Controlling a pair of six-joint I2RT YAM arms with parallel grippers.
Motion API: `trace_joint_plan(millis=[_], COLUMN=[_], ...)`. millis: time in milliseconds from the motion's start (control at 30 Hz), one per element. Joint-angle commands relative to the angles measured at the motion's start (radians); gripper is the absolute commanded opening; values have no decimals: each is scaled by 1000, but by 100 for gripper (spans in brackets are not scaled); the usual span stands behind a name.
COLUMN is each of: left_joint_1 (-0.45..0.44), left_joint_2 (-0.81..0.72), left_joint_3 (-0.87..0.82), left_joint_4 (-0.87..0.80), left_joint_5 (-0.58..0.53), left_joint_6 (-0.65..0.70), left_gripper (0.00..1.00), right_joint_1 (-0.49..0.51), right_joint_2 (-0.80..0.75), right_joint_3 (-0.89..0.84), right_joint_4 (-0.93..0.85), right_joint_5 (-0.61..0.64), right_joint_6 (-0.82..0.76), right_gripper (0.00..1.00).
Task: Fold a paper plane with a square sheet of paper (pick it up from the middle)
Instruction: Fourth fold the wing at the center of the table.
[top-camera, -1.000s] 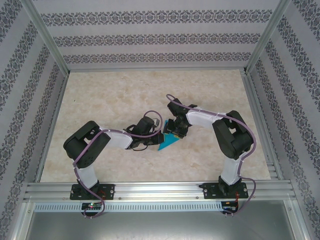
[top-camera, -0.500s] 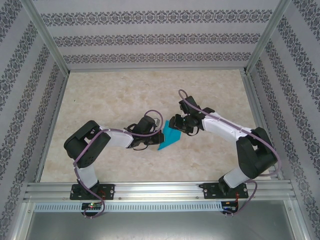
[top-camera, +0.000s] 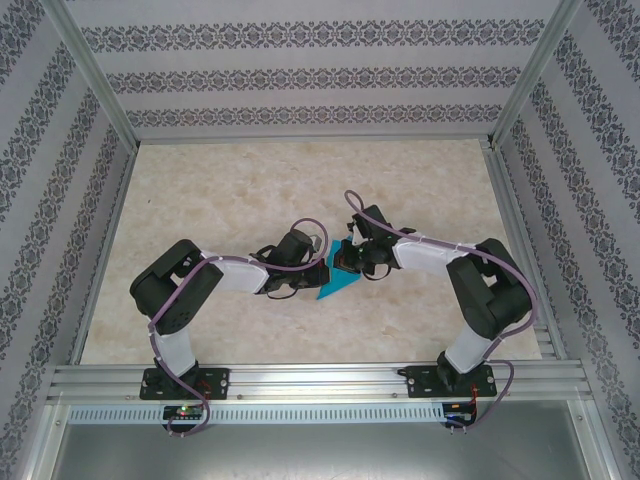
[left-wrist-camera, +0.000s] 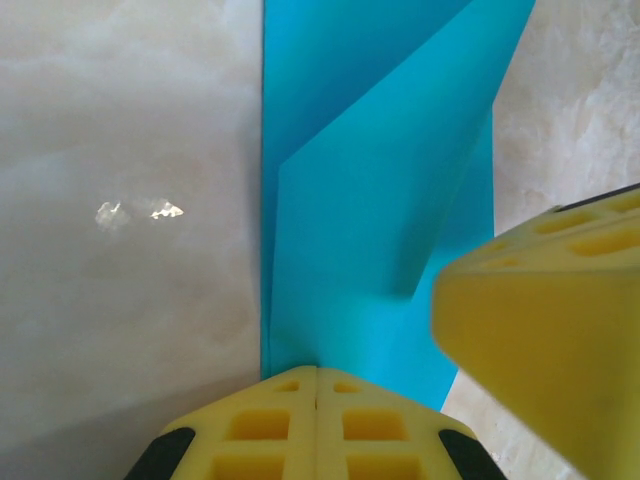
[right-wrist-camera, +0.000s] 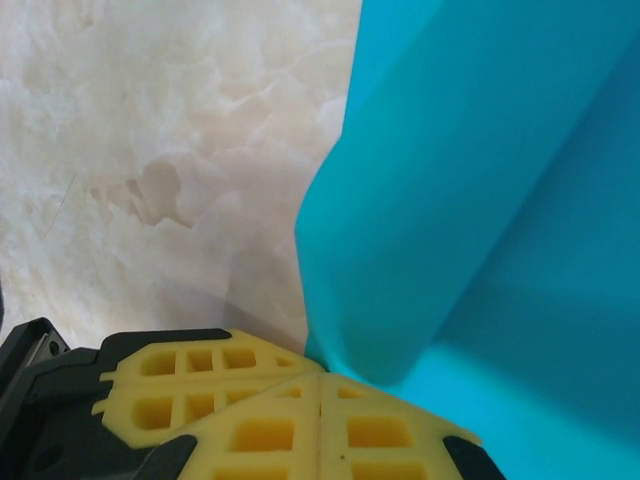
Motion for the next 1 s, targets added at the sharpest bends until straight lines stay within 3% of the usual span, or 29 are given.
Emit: trace_joint_plan(millis=[0,400,667,967], left_joint_1=[11,11,11,11], left_joint_2=[63,51,41,42], left_joint_3=[-23,-35,-42,-42], left_joint_4=[-144,-170,-179,-187], left_joint_5=[-43,-45,-42,-43], left_joint_6=[17,22,32,35], left_gripper=[0,0,0,0], right_joint_1=[9,-27,-55,-85], right_joint_2=[36,107,25,132], right_joint_3=[3,-22,-10,10], right_joint_4=[59,43,43,46], right_joint_5=[-27,26,2,-6], right_joint_6=[-5,-52,-76,-96], right_gripper=[0,0,0,0])
